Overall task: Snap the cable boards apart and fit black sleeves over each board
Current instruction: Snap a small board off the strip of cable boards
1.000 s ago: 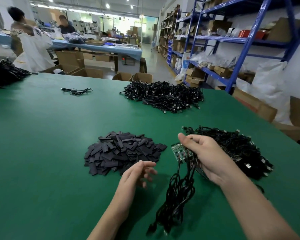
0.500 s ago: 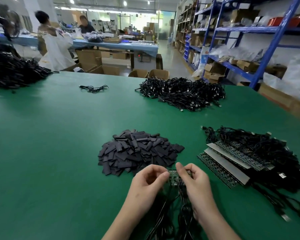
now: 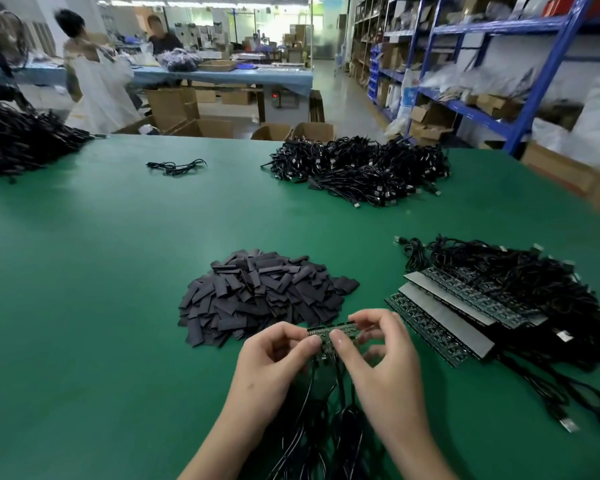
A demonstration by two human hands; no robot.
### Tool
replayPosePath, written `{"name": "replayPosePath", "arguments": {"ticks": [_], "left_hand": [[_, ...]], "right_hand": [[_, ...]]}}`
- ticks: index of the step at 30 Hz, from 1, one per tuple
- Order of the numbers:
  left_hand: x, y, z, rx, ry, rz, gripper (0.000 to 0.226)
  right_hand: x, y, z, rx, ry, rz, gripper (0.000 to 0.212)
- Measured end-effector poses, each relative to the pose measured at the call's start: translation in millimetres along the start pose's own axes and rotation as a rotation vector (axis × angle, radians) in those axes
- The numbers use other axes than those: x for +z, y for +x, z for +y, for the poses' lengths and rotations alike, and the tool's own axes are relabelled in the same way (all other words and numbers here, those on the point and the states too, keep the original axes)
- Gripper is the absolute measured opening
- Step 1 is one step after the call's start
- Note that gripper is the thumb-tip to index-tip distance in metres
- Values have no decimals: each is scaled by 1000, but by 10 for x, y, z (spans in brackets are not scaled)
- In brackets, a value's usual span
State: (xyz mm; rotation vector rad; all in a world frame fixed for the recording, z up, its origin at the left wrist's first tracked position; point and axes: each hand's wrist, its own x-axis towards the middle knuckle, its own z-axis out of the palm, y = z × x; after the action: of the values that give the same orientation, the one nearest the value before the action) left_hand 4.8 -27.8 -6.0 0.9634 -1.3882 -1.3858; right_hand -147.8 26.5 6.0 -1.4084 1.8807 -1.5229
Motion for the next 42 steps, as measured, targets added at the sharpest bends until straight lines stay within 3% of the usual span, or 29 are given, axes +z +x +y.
{"name": "replayPosePath", "arguments": {"ticks": [2, 4, 6, 8, 10, 13, 18, 21, 23, 25, 27, 30, 32, 35, 38, 41, 42], "left_hand": [[5, -7, -8, 31, -5, 57, 20], [-4, -13, 5, 69, -8, 110, 21], [-22, -20, 31, 81, -24, 153, 21], [-42, -24, 58, 87, -13, 152, 20], [-40, -36, 87, 86, 49, 69, 20], [-8, -55, 98, 140, 175, -31, 17], [19, -79, 109, 351, 326, 21, 19], [12, -92, 142, 261, 135, 80, 30], [7, -90, 151, 153, -51, 29, 28], [15, -94, 158, 63, -167, -31, 33], [34, -94, 155, 12, -219, -59, 38], [52, -89, 131, 4, -193, -76, 43], [41, -85, 128, 11, -154, -82, 40], [18, -79, 149, 22, -64, -85, 38], [3, -66, 162, 24, 42, -87, 24], [-5, -58, 161, 14, 52, -109, 22], [-8, -58, 155, 10, 52, -124, 23]], "right_hand": [[-22, -32, -63, -198, -158, 57, 28], [-20, -68, -128, -269, -228, 89, 45], [3, -107, -171, -316, -280, 81, 45], [48, -151, -176, -316, -327, -6, 38], [82, -171, -176, -192, -270, -141, 40], [61, -130, -160, 56, 19, -250, 31], [-44, -29, -107, 370, 461, -213, 9], [-134, 5, -167, 525, 807, -277, 24], [-248, 2, -222, 601, 1066, -340, 39], [-370, -4, -258, 535, 1154, -400, 35], [-408, 4, -327, 437, 1080, -502, 43], [-281, 33, -255, 559, 1096, -422, 55], [-175, 11, -231, 567, 937, -384, 42], [-120, -13, -169, 411, 547, -289, 16], [-141, 28, -117, 339, 407, -293, 5], [-122, 29, -97, 315, 372, -401, 5], [-111, 17, -80, 304, 364, -427, 15]]}}
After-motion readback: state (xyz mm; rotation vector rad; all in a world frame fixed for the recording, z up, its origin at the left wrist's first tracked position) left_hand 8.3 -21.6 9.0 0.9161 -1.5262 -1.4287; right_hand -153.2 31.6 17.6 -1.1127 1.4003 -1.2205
